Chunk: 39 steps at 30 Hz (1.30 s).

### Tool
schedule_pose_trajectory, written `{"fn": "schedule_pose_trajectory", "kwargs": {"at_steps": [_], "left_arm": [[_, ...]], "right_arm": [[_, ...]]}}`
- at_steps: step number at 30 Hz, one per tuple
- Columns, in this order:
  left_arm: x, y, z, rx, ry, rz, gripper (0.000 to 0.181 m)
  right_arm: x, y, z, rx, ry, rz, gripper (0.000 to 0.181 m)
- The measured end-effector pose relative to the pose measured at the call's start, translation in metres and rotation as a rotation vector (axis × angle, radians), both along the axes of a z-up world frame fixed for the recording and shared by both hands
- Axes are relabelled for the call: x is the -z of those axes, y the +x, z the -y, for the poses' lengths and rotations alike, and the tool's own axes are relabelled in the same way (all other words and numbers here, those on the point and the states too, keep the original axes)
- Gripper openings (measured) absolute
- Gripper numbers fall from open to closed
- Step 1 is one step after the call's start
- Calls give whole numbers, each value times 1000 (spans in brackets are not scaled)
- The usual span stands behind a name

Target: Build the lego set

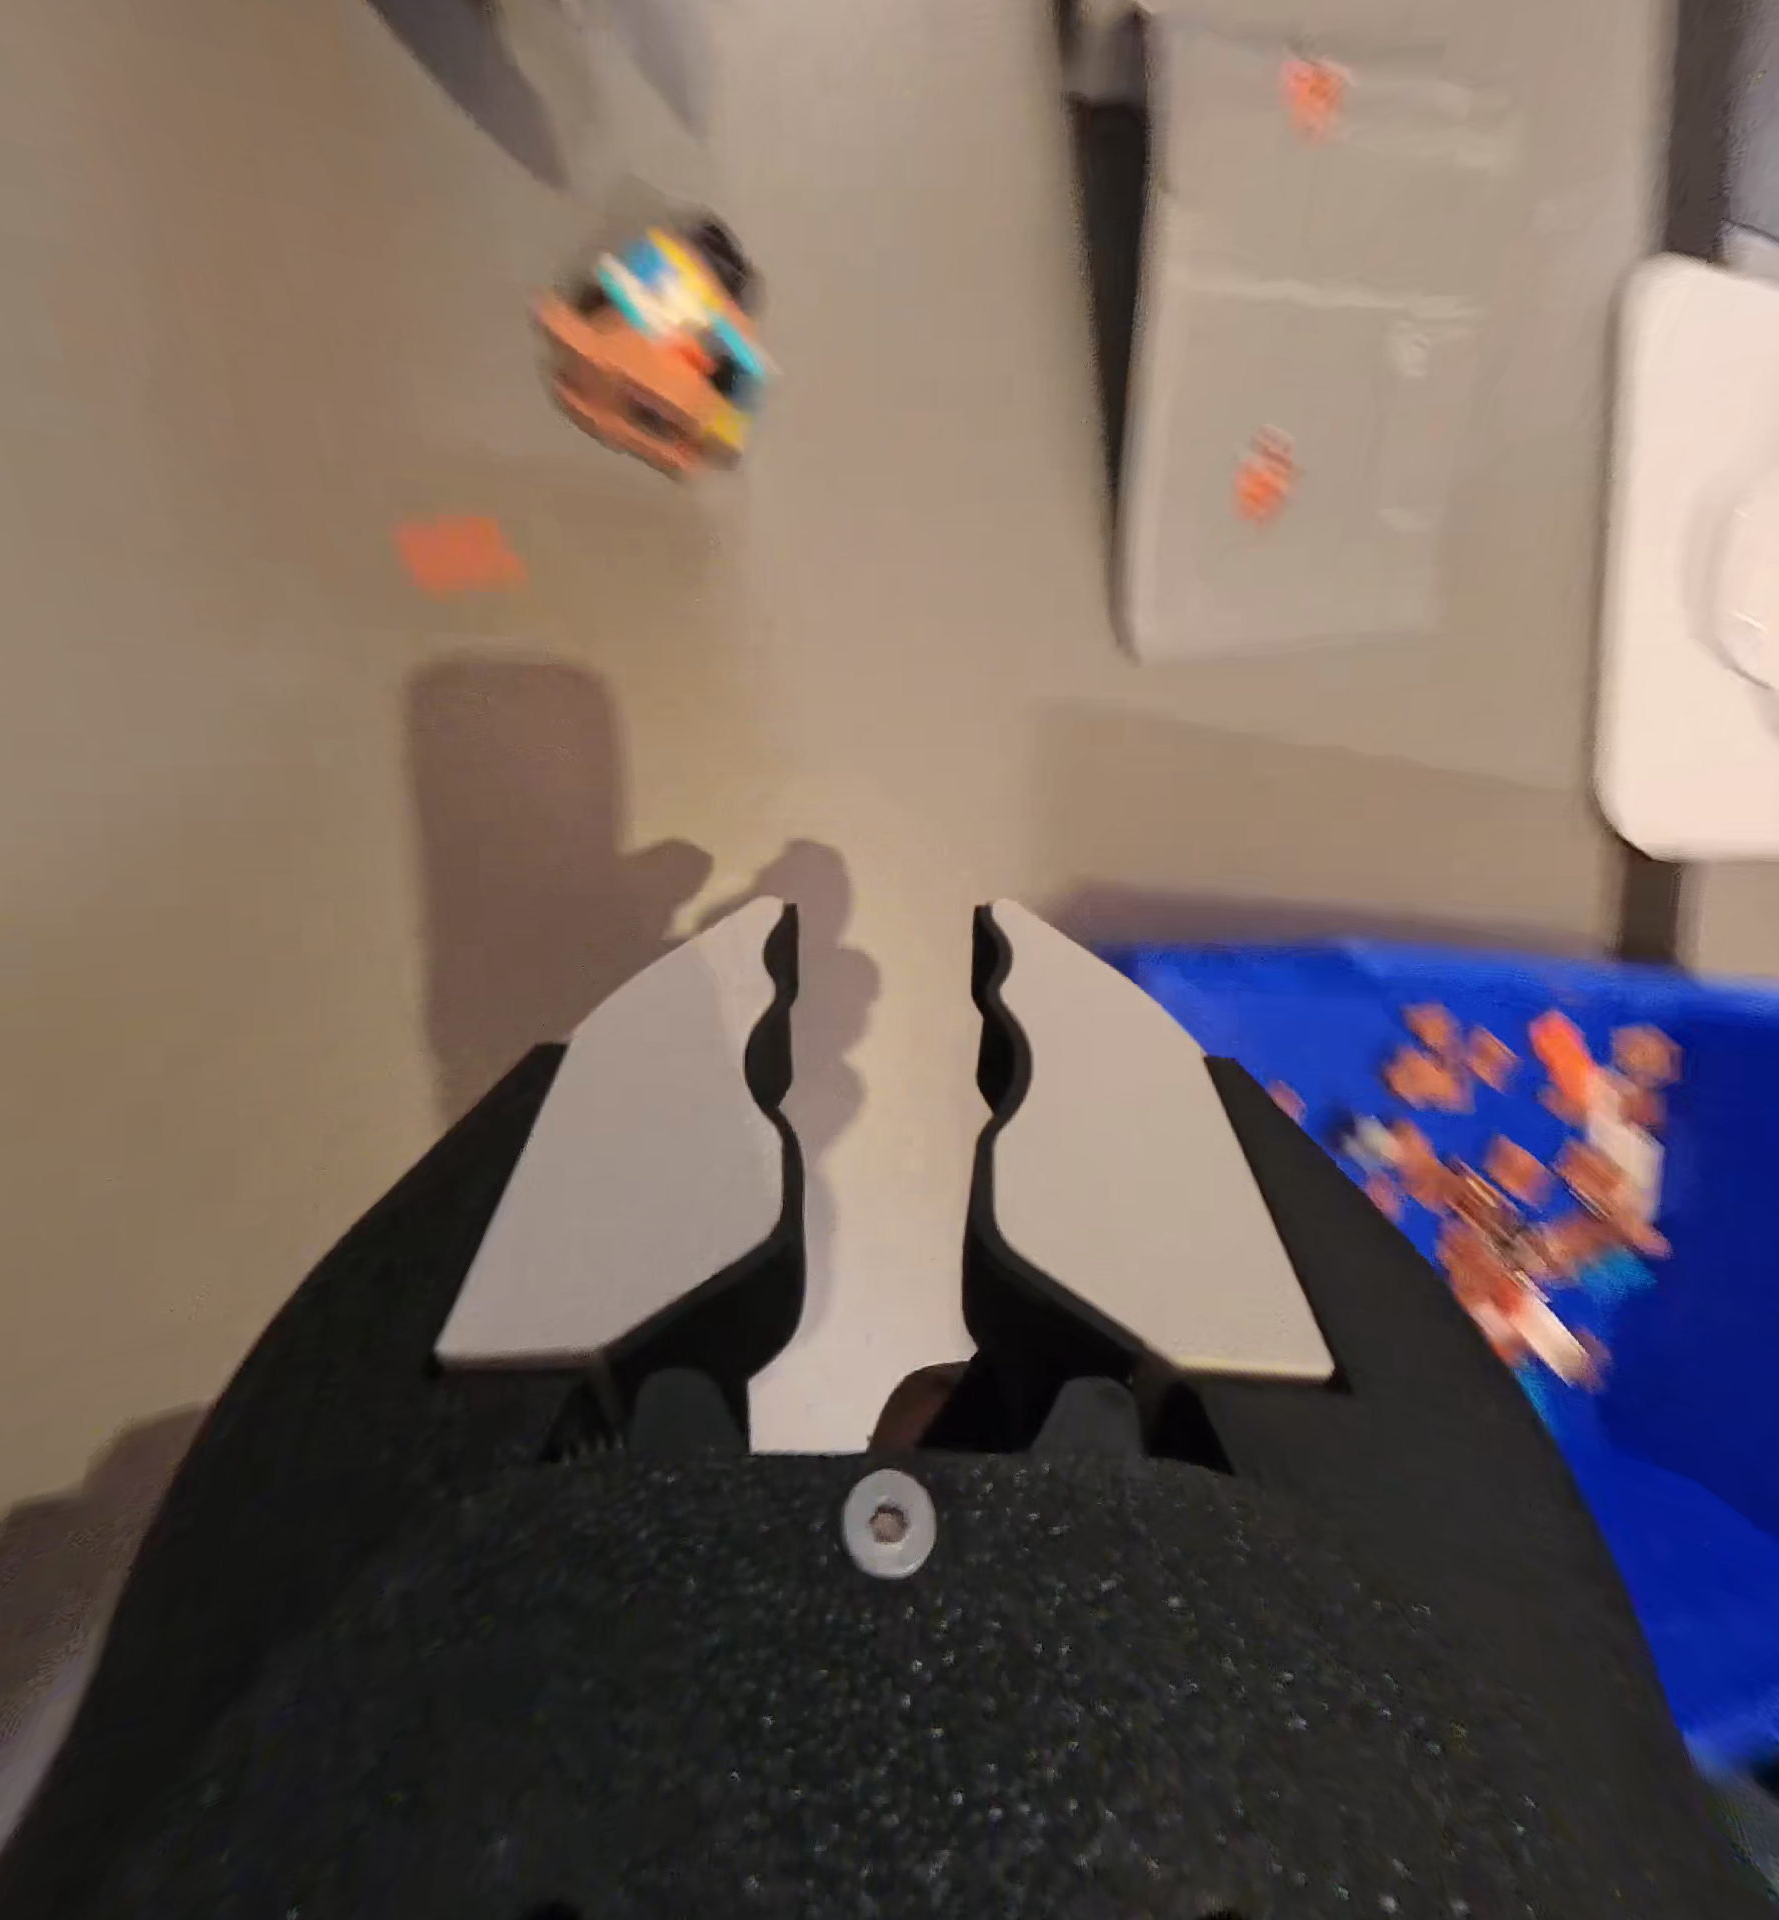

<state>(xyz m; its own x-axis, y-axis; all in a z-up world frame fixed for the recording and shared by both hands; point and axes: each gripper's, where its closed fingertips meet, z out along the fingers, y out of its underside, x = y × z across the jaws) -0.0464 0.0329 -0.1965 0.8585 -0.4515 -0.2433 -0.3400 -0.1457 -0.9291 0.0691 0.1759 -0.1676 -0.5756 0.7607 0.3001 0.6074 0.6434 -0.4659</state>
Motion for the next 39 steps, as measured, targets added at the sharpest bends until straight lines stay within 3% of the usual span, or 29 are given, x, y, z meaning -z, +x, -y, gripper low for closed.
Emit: {"fn": "schedule_pose_trajectory", "kwargs": {"at_steps": [3,7,13,16,27,39], "left_arm": [[0,-2,-2,-10,2,3,36],[-2,-6,-4,-24,14,10,36],[-4,-10,-5,-35,21,28,35],[-5,-11,-5,-34,17,38,35],[-3,-9,-4,-16,4,29,35],[-6,-13,-4,-36,16,50,35]], "right_arm": [[-19,7,-89,113,150,28,29],[-14,9,-192,155,318,195,28],[35,3,-276,304,307,563,21],[54,-3,-283,415,222,687,16],[86,-2,-299,478,229,828,21],[79,-6,-285,474,219,753,17]]}}
